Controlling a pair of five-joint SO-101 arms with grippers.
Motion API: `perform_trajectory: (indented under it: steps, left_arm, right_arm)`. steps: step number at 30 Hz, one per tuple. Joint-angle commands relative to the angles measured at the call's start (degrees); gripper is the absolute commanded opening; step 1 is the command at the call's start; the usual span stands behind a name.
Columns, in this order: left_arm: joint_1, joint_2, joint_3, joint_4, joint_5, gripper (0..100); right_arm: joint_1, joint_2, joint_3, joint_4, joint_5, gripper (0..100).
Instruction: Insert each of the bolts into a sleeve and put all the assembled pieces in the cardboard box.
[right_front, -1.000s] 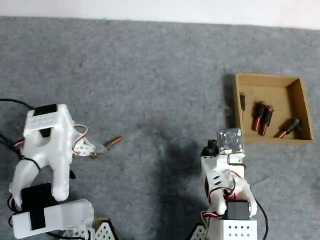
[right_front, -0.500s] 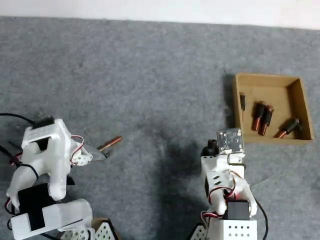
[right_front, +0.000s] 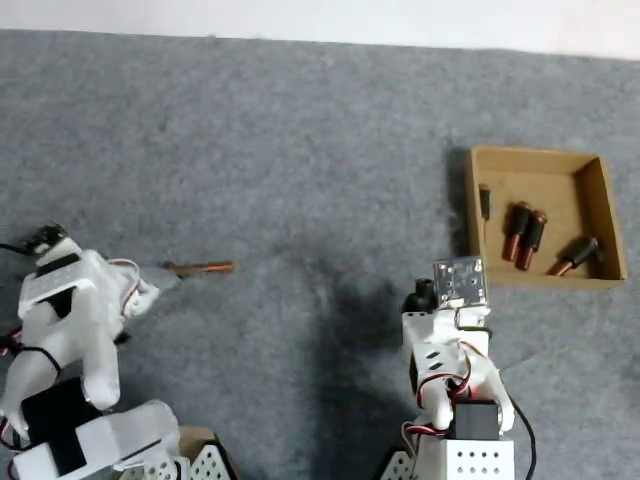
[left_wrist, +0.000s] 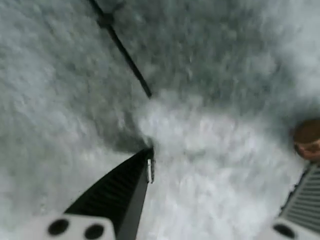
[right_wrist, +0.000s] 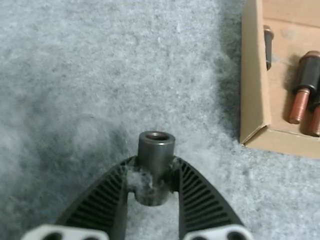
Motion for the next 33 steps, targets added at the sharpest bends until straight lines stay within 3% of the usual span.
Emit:
perform_trajectory:
  steps: [1, 6, 12, 18, 26, 33]
  left_arm:
    - [-2.86, -0.66, -0.57, -8.0, 0.79, 41]
    - [3.82, -1.98, -1.89, -2.46, 1.41, 41]
    - [15.34, -12.35, -7.96, 11.52, 12.4, 41]
    - [26.24, -22.37, -5.93, 14.51, 23.12, 41]
    - [28.09, -23.52, 9.71, -5.45, 27.78, 41]
    - [27.65, -23.52, 15.34, -15.38, 27.96, 39]
  right_arm:
    - [-0.13, -0.66, 0.22, -1.8, 0.62, 0.9]
    - [-0.13, -0.66, 0.22, -1.8, 0.62, 0.9]
    - [-0.13, -0.66, 0.22, -1.8, 0.62, 0.9]
    - [-0.13, -0.66, 0.22, -1.8, 0.62, 0.9]
    - [-0.13, -0.66, 0.22, -1.8, 0.62, 0.9]
    - [-0.13, -0.66, 0.22, -1.8, 0.62, 0.9]
